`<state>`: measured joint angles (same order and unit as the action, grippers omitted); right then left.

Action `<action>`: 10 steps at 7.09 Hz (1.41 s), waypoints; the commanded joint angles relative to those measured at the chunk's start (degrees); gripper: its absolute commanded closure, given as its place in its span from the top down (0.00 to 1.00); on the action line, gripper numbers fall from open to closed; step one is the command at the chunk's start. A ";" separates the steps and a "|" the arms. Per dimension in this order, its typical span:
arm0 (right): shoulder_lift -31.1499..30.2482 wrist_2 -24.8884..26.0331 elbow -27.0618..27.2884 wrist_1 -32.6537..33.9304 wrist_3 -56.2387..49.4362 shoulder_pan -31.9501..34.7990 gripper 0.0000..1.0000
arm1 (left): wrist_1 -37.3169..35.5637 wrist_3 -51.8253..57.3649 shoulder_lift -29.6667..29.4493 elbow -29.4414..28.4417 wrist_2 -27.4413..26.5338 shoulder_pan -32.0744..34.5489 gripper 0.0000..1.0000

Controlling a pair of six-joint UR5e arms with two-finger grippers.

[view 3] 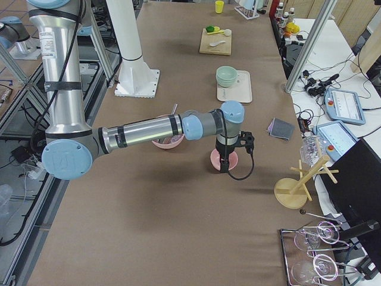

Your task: Stack pink bowl on green and place spoon

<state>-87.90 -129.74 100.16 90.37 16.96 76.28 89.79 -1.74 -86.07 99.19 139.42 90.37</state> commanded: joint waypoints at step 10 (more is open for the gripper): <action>7.30 -3.86 -20.62 -25.40 16.40 -7.88 0.86 | 8.38 -19.18 -4.99 0.66 0.06 -6.70 0.98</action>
<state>-81.53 -133.78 80.94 69.01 27.55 71.65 97.55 -19.83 -90.96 99.85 139.46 84.30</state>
